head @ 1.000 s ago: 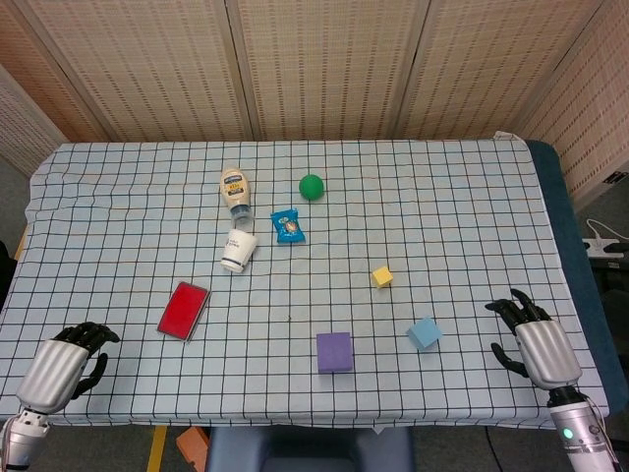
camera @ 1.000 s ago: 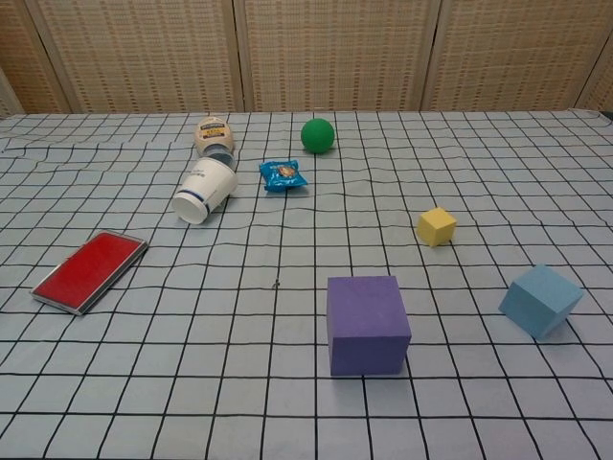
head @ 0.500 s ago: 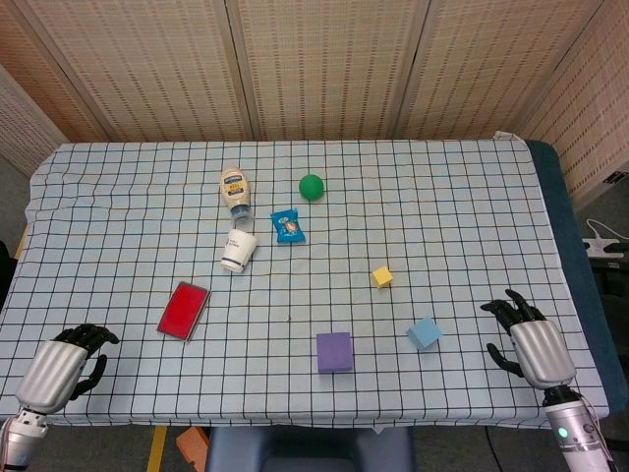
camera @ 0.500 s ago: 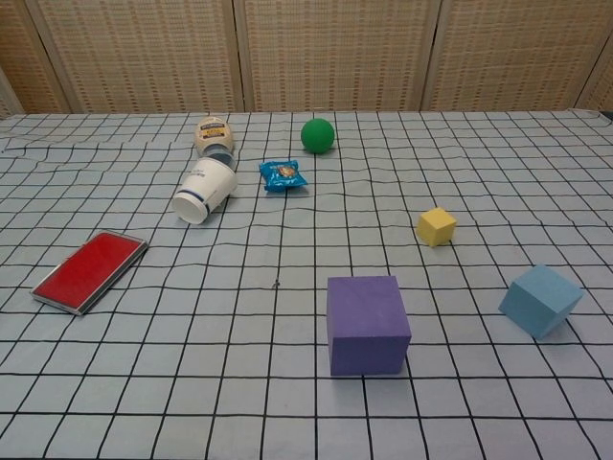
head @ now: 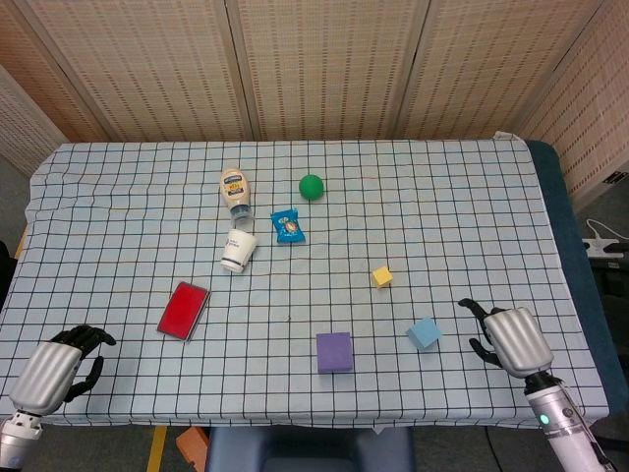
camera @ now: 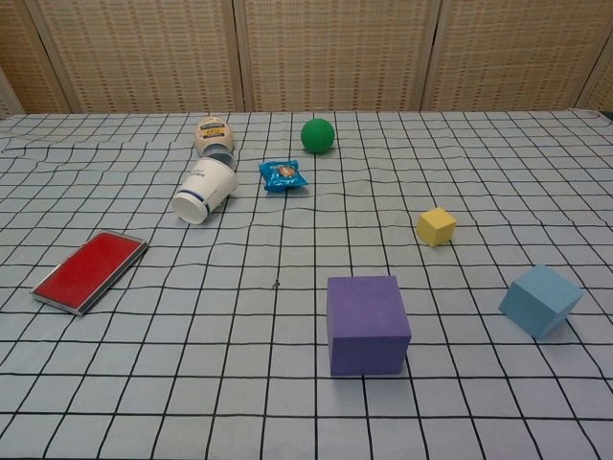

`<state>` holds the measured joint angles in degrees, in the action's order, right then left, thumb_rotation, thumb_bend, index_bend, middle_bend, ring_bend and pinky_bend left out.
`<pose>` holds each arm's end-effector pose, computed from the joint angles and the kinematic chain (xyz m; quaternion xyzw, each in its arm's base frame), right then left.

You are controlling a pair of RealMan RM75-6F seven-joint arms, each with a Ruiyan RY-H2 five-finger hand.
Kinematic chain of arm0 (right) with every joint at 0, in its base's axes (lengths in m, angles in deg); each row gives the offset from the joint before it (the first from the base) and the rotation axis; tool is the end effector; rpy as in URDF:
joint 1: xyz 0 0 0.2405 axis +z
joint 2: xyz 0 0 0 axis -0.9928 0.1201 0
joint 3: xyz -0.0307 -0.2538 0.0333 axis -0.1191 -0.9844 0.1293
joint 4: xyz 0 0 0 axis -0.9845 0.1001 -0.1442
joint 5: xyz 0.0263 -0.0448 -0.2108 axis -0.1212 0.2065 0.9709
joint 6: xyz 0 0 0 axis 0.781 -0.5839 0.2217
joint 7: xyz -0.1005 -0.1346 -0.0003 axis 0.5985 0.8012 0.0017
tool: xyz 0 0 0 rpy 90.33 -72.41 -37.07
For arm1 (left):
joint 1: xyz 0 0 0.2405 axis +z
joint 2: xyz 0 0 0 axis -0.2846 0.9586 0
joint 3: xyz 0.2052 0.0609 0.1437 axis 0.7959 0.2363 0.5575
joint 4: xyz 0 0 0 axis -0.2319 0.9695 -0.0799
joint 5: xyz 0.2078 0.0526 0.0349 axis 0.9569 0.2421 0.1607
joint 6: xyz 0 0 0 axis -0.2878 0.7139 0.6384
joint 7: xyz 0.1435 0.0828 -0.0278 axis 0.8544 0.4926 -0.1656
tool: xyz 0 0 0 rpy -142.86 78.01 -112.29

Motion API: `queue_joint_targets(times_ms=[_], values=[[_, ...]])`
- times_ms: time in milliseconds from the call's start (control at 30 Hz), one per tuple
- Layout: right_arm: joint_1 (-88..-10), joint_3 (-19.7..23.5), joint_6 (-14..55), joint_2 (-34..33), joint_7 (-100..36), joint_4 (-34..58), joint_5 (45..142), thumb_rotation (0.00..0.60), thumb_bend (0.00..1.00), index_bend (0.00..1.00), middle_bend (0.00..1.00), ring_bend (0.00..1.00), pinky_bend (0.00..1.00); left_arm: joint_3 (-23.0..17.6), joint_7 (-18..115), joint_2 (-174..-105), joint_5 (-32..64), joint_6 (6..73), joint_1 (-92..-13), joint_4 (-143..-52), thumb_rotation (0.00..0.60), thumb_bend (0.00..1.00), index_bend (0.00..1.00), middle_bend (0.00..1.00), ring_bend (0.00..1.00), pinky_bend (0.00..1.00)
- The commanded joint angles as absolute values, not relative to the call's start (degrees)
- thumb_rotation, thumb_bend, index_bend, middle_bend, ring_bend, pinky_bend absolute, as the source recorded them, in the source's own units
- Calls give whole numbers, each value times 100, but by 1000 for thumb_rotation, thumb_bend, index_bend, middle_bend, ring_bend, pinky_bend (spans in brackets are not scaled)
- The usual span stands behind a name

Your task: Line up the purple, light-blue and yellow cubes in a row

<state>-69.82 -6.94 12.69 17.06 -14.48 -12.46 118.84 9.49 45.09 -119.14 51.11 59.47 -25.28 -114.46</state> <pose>-0.2643 -0.2331 0.0931 0.7196 -0.3419 0.3243 0.5101 -0.3000 0.1974 0.1308 -0.6855 -0.3624 -0.3837 0.5015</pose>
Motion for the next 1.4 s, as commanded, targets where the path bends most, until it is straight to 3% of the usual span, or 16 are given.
queue_joint_targets(times_ms=[33,367,667,867,1400], values=[[-6666,-620,1807,1892,-1044,-1553,11568,600,159,283,806,691,840,949,4470,-11881,5079,5922,-2527,-11481,600,571,400,360,272,401],[-6014,-522,3037,2179,-807,-2036,10619,600,119,238,808,692,840,905,4387,-11796,4983,5923,-2503,-11585,600,569,406,362,272,401],[-5448,-489,3850,1862,-797,-1660,9836,600,119,250,810,692,841,882,4322,-11764,4972,5952,-2484,-11602,600,569,411,369,274,401],[-5231,-528,4030,1604,-824,-1363,9601,600,118,294,811,692,841,875,4279,-11754,4972,5936,-2488,-11602,600,570,413,380,276,400],[-5024,-736,4056,1356,-937,-1086,9426,600,118,297,812,692,841,864,4234,-11744,4985,5922,-2488,-11604,600,573,414,380,275,401]])
